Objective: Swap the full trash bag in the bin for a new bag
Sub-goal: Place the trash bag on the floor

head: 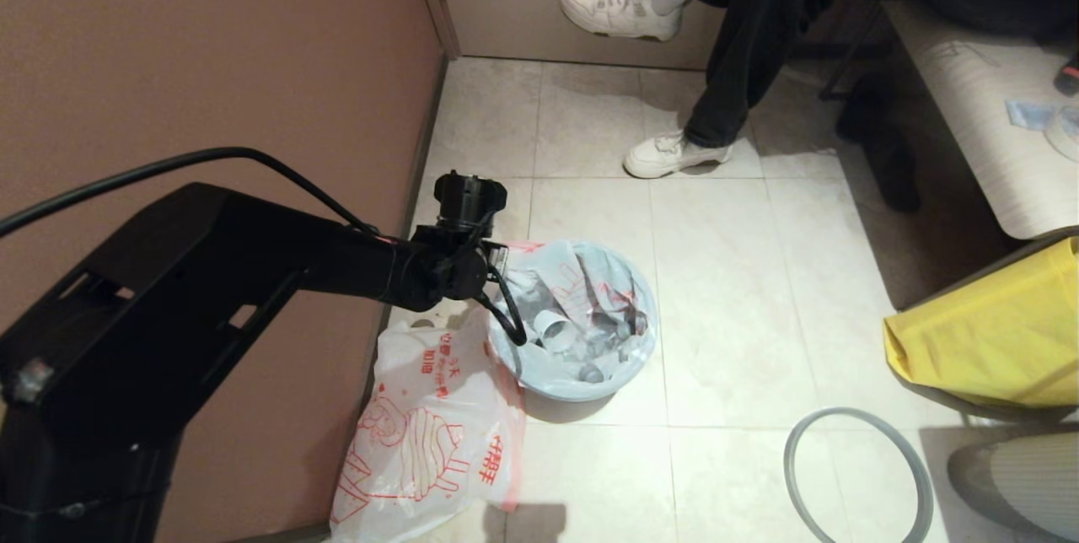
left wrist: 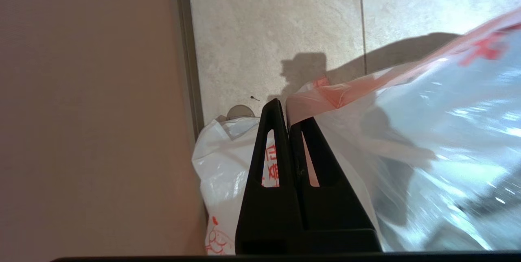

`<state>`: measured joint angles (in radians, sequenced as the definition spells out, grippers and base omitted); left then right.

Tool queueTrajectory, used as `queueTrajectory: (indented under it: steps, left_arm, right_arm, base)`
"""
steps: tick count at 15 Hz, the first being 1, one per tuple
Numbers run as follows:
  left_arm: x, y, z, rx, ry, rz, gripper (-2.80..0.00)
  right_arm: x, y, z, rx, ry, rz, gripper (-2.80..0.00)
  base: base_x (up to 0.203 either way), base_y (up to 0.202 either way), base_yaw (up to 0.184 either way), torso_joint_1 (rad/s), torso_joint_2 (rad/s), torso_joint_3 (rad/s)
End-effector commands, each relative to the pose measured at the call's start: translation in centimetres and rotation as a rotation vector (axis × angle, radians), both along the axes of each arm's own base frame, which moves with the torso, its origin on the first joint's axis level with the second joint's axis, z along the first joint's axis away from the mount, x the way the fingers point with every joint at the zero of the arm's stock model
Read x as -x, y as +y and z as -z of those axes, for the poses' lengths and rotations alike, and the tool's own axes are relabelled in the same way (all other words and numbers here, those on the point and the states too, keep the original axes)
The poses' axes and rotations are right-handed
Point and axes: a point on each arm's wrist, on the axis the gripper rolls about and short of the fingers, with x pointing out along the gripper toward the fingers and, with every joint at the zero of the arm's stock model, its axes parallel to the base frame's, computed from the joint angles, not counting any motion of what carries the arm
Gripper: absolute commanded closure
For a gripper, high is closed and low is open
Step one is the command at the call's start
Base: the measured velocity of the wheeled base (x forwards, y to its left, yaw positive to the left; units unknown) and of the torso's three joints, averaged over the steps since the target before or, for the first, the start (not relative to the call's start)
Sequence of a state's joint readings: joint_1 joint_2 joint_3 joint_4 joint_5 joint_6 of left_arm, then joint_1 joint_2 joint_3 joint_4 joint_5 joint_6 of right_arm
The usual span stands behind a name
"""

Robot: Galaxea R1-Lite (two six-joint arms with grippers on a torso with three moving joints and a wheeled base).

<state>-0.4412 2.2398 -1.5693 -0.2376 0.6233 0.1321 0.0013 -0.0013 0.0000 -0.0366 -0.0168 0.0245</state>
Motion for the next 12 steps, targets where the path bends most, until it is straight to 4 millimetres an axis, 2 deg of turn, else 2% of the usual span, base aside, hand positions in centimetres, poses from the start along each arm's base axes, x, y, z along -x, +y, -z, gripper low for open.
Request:
queueTrajectory:
  steps: [1,6,8,10,12]
  left_arm:
    - [1.8,-0.1,-2.8,0.012,-0.05,-0.003,0.0]
    - [4.5,-1.6,-6.3,0.019,-0.123,-0.001,0.0]
    - [5.7,-2.5,-7.2,0.017,-0.123,0.022,0.0]
    - [5.7,-2.3,-5.8,-0.015,-0.079,0.01,0.0]
    - [4.6,-1.5,-3.3,-0.054,-0.023,-0.028,0.0]
  right_arm:
    - [0.0,0.0,0.0,0.0,0.001,0.0,0.0]
    - [0.0,0.0,0.0,0.0,0.001,0.0,0.0]
    - [0.0,0.0,0.0,0.0,0.001,0.0,0.0]
    - [0.0,0.0,0.0,0.0,0.001,0.0,0.0]
    - [0.0,0.0,0.0,0.0,0.001,0.0,0.0]
  base:
    - [0.0,0.0,0.0,0.0,0.0,0.0]
    - [0.0,0.0,0.0,0.0,0.0,0.0]
    - [0.0,0.0,0.0,0.0,0.0,0.0]
    - [0.0,0.0,0.0,0.0,0.0,0.0]
    - [0.0,0.0,0.0,0.0,0.0,0.0]
